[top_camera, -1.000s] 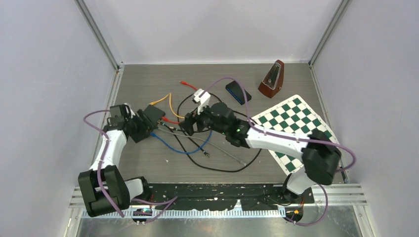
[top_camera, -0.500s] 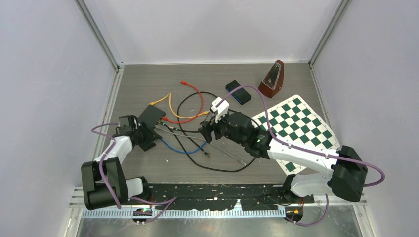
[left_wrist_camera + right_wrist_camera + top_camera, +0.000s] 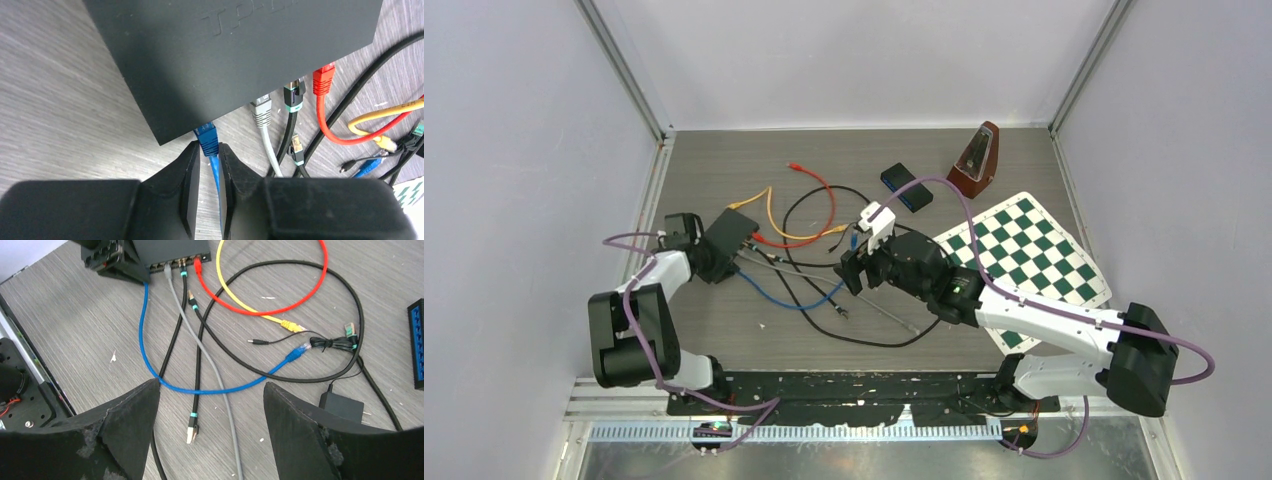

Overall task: Insert the plug into the switch port
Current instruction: Pick up the power from the center of the board.

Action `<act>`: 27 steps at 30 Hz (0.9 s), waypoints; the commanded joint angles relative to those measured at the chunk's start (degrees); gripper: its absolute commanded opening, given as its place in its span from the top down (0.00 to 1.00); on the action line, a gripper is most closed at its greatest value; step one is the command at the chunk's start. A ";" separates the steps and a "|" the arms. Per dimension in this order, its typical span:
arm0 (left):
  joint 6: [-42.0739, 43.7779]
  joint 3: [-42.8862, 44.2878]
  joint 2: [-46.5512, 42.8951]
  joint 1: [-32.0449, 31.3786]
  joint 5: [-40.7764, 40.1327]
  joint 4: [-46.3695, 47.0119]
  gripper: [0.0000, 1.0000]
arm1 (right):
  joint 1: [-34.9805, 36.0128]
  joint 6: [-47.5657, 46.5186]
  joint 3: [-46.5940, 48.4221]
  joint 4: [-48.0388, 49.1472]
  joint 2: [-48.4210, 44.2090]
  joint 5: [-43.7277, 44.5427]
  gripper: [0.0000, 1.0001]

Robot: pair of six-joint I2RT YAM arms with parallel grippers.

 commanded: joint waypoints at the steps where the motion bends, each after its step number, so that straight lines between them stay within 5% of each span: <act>1: 0.25 4.76 2.45 -0.01 -3.79 1.79 0.82 | 0.66 1.72 2.86 -3.04 0.41 0.30 0.18; 12: 3.97 14.08 12.02 3.82 -0.51 0.58 0.81 | 1.21 2.96 7.49 -11.29 -0.57 8.39 0.17; 18: 6.90 15.59 2.97 3.38 7.02 -6.27 0.49 | 1.05 3.79 9.52 -19.24 0.34 19.42 0.04; 20: 8.53 16.05 -1.87 2.62 8.06 -9.25 0.07 | 0.22 4.01 9.54 -20.80 0.07 21.67 0.03; 21: 9.85 16.46 -3.87 2.06 8.23 -11.03 0.01 | -0.14 4.85 9.76 -22.24 -0.12 22.60 0.04; 27: 17.90 14.84 -16.77 -2.24 9.57 -17.86 0.00 | -4.01 7.13 10.35 -23.69 -2.24 26.03 0.05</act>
